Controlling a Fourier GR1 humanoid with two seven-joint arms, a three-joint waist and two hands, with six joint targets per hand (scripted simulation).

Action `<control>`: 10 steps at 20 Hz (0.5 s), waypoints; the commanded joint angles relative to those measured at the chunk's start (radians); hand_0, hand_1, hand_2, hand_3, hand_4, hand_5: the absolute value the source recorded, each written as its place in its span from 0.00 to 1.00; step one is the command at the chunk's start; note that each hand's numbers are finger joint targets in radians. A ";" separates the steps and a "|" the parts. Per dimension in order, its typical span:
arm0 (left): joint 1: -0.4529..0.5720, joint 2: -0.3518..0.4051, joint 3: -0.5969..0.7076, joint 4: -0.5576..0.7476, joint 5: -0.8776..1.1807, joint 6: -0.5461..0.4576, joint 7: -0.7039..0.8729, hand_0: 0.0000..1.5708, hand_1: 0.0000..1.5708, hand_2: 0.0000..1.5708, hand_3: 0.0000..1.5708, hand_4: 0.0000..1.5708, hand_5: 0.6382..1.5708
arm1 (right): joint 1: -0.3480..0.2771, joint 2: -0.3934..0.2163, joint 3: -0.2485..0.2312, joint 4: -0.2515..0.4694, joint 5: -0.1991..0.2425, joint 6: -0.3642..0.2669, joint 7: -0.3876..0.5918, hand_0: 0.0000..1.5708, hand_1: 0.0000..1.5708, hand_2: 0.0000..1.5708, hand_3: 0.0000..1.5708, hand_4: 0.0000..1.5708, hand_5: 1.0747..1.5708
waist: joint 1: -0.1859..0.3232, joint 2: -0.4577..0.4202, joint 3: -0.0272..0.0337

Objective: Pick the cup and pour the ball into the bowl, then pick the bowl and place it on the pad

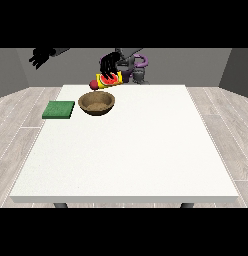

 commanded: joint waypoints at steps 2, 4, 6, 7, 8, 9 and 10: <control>0.030 0.000 0.001 -0.094 -0.022 -0.091 -0.006 0.00 0.00 0.67 0.98 0.70 1.00 | -0.003 0.039 0.024 -0.021 0.025 -0.068 0.020 0.00 0.00 0.00 0.09 0.46 0.95 | 0.035 -0.032 -0.0008; 0.050 0.036 0.061 -0.116 0.010 0.035 -0.037 0.00 0.00 0.73 0.95 0.66 1.00 | -0.027 0.001 0.000 -0.013 0.008 -0.077 0.069 0.00 0.00 0.00 0.07 0.47 0.96 | 0.088 -0.031 -0.0013; 0.071 0.059 0.158 -0.176 0.102 0.126 -0.044 0.48 0.48 1.00 0.98 0.70 0.98 | 0.018 0.021 -0.001 -0.011 0.034 -0.099 0.019 0.00 0.00 0.00 0.07 0.47 0.96 | 0.112 -0.044 -0.0023; 0.107 0.084 0.209 -0.215 0.171 0.159 -0.096 0.51 0.51 1.00 1.00 0.74 0.99 | 0.039 -0.024 -0.034 0.012 0.002 -0.055 0.037 0.00 0.00 0.00 0.07 0.47 0.96 | 0.133 -0.057 -0.0030; 0.120 0.113 0.283 -0.235 0.248 0.172 -0.129 0.66 0.66 1.00 0.92 0.81 1.00 | 0.072 0.001 -0.015 -0.006 0.012 -0.055 0.030 0.00 0.00 0.00 0.07 0.47 0.96 | 0.127 -0.085 -0.0049; 0.129 0.129 0.332 -0.262 0.301 0.202 -0.166 0.66 0.66 0.96 0.73 0.84 0.99 | 0.057 0.003 -0.022 -0.007 0.015 -0.074 0.021 0.00 0.00 0.00 0.07 0.47 0.96 | 0.152 -0.063 -0.0056; 0.142 0.148 0.390 -0.285 0.363 0.223 -0.199 0.60 0.60 0.87 0.69 0.83 0.98 | 0.059 0.015 -0.030 -0.012 0.008 -0.086 0.013 0.00 0.00 0.00 0.07 0.47 0.96 | 0.161 -0.056 -0.0070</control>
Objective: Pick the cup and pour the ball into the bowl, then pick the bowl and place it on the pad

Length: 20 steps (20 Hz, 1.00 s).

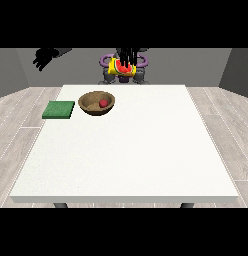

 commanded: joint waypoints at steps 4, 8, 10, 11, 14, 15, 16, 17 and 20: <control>0.049 0.057 0.408 -0.205 0.456 0.100 -0.171 0.00 0.00 0.00 0.00 0.75 0.98 | 0.025 0.007 -0.015 -0.002 0.013 -0.047 -0.004 0.00 0.00 0.00 0.00 0.50 0.97 | 0.105 -0.007 -0.0118; 0.060 0.032 0.595 -0.297 0.745 0.009 -0.253 0.00 0.00 0.00 0.00 0.70 1.00 | 0.004 0.023 -0.015 0.009 0.025 -0.092 0.000 0.00 0.00 0.00 0.00 0.50 0.97 | 0.164 0.035 -0.0095; 0.078 0.074 0.676 -0.316 0.870 -0.083 -0.315 0.00 0.00 0.00 0.00 0.67 1.00 | 0.023 0.063 -0.007 0.003 0.039 -0.114 -0.045 0.00 0.00 0.00 0.00 0.49 0.97 | 0.181 0.073 -0.0060; 0.075 0.086 0.702 -0.332 0.922 -0.138 -0.323 0.00 0.00 0.00 0.00 0.67 1.00 | 0.041 0.091 -0.013 0.021 0.033 -0.125 -0.059 0.00 0.00 0.00 0.00 0.50 0.98 | 0.197 0.069 -0.0022; 0.101 0.193 0.806 -0.325 1.062 -0.305 -0.357 0.00 0.00 0.00 0.00 0.67 0.99 | 0.068 0.115 -0.007 0.017 0.052 -0.154 -0.086 0.00 0.00 0.00 0.00 0.46 0.99 | 0.220 0.086 0.0000; 0.070 0.202 0.813 -0.324 1.072 -0.319 -0.360 0.00 0.00 0.00 0.00 0.67 0.99 | 0.014 0.105 -0.022 0.039 0.036 -0.156 -0.088 0.00 0.00 0.00 0.00 0.46 0.99 | 0.228 0.146 0.0020; 0.084 0.239 0.834 -0.334 1.111 -0.381 -0.351 0.00 0.00 0.00 0.00 0.67 0.99 | 0.063 0.114 -0.029 0.068 0.039 -0.138 -0.132 0.00 0.00 0.00 0.00 0.46 0.99 | 0.254 0.135 0.0027; 0.063 0.262 0.865 -0.314 1.132 -0.391 -0.368 0.00 0.00 0.00 0.00 0.67 0.99 | 0.033 0.172 -0.001 0.045 0.067 -0.190 -0.180 0.00 0.00 0.00 0.00 0.47 0.99 | 0.243 0.186 0.0025; 0.099 0.355 0.924 -0.294 1.193 -0.478 -0.345 0.00 0.00 0.00 0.00 0.67 0.98 | 0.052 0.162 0.007 0.078 0.052 -0.141 -0.168 0.00 0.00 0.00 0.00 0.47 0.99 | 0.199 0.176 0.0030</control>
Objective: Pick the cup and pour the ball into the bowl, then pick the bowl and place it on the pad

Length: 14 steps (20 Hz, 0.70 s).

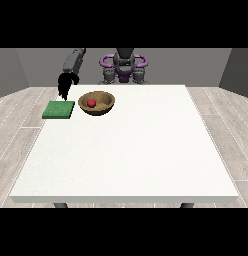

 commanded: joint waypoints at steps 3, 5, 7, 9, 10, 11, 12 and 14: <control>0.028 0.098 0.075 -0.034 0.137 -0.151 0.030 0.00 0.00 0.00 0.00 0.65 0.99 | -0.047 0.003 -0.016 0.152 0.004 0.018 -0.109 0.00 0.00 0.00 0.00 0.45 0.99 | 0.027 0.058 0.0024; 0.093 0.115 0.088 -0.042 0.135 -0.158 -0.020 0.00 0.00 0.00 0.00 0.62 0.98 | -0.036 0.074 0.029 0.155 0.039 -0.022 -0.148 0.00 0.00 0.00 0.00 0.41 0.98 | 0.016 0.052 0.0020; 0.070 0.153 0.107 -0.023 0.152 -0.156 0.005 0.00 0.00 0.00 0.00 0.63 0.97 | -0.105 0.043 0.037 0.191 0.036 0.007 -0.158 0.00 0.00 0.00 0.00 0.38 0.97 | -0.047 0.079 0.0020; 0.135 0.137 0.103 -0.072 0.167 -0.164 -0.003 0.00 0.00 0.00 0.00 0.64 0.96 | -0.104 0.061 0.025 0.259 0.034 -0.005 -0.203 0.00 0.00 0.00 0.00 0.37 0.98 | -0.017 0.061 0.0022; 0.077 0.203 0.143 -0.026 0.167 -0.148 -0.001 0.00 0.00 0.00 0.00 0.64 0.96 | -0.151 0.056 0.044 0.248 0.042 -0.005 -0.190 0.00 0.00 0.00 0.00 0.36 0.98 | -0.055 0.107 0.0021; 0.115 0.112 0.080 -0.093 0.165 -0.150 -0.004 0.00 0.00 0.00 0.00 0.64 0.96 | -0.177 0.083 0.035 0.278 0.055 -0.082 -0.192 0.00 0.00 0.00 0.00 0.34 0.97 | -0.001 0.081 0.0023; 0.107 0.172 0.114 -0.094 0.168 -0.148 -0.018 0.00 0.00 0.00 0.00 0.64 0.96 | -0.152 0.043 0.030 0.325 0.047 0.016 -0.268 0.00 0.00 0.00 0.00 0.35 0.97 | -0.035 0.121 0.0024; 0.107 0.171 0.124 -0.105 0.199 -0.149 0.003 0.00 0.00 0.00 0.00 0.64 0.96 | -0.175 0.045 0.024 0.378 0.047 0.013 -0.301 0.00 0.00 0.00 0.00 0.33 0.97 | -0.035 0.135 0.0024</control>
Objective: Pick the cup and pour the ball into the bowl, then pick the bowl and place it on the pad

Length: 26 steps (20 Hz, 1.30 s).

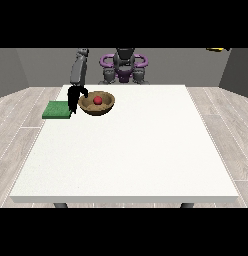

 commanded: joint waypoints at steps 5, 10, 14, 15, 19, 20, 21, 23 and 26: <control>0.049 0.066 0.034 -0.047 0.055 -0.043 0.020 0.00 0.00 0.00 0.00 0.65 0.96 | -0.035 -0.038 -0.017 0.101 -0.010 0.022 -0.050 0.00 0.00 0.00 0.00 0.30 0.96 | 0.005 0.027 0.0011; -0.009 0.102 0.045 -0.053 0.085 -0.053 0.052 0.00 0.00 0.00 0.00 0.65 0.97 | -0.047 0.033 0.010 0.081 0.014 -0.050 -0.094 0.00 0.00 0.00 0.00 0.29 0.95 | 0.022 0.070 0.0010; 0.025 0.074 0.035 -0.098 0.091 -0.029 0.056 0.00 0.00 0.00 0.00 0.65 0.96 | -0.084 0.035 0.015 0.115 0.015 -0.055 -0.081 0.00 0.00 0.00 0.00 0.29 0.96 | 0.041 0.048 0.0014; 0.039 0.113 0.055 -0.066 0.111 -0.060 0.079 0.00 0.00 0.00 0.00 0.65 0.97 | -0.076 0.027 0.009 0.113 0.004 -0.046 -0.082 0.00 0.00 0.00 0.00 0.30 0.96 | 0.009 0.026 0.0011; 0.043 0.126 0.078 -0.068 0.135 -0.082 0.043 0.00 0.00 0.00 0.00 0.65 0.97 | -0.046 0.013 -0.020 0.153 0.007 -0.128 -0.049 0.00 0.00 0.00 0.00 0.39 0.99 | 0.019 0.085 0.0006; 0.031 0.107 0.051 -0.121 0.134 -0.065 0.080 0.00 0.00 0.00 0.00 0.65 0.96 | -0.034 -0.012 -0.048 0.191 0.003 -0.156 -0.047 0.56 0.56 0.37 0.00 0.39 0.88 | 0.053 0.079 0.0021; 0.007 0.126 0.071 -0.098 0.139 -0.069 0.053 0.00 0.00 0.00 0.00 0.65 0.96 | -0.025 -0.034 -0.017 0.187 0.038 -0.167 -0.007 0.94 0.94 1.00 0.29 0.40 0.84 | 0.040 0.123 0.0007; 0.026 0.126 0.084 -0.103 0.157 -0.088 0.042 0.00 0.00 0.00 0.00 0.65 0.96 | 0.044 -0.039 -0.008 0.173 0.073 -0.215 -0.059 1.00 1.00 1.00 0.98 0.58 0.80 | 0.070 0.142 -0.0004; 0.002 0.136 0.089 -0.088 0.172 -0.091 0.054 0.00 0.00 0.00 0.00 0.68 0.95 | 0.060 -0.064 0.003 0.125 0.093 -0.263 -0.039 1.00 1.00 1.00 1.00 0.58 0.85 | 0.053 0.149 -0.0020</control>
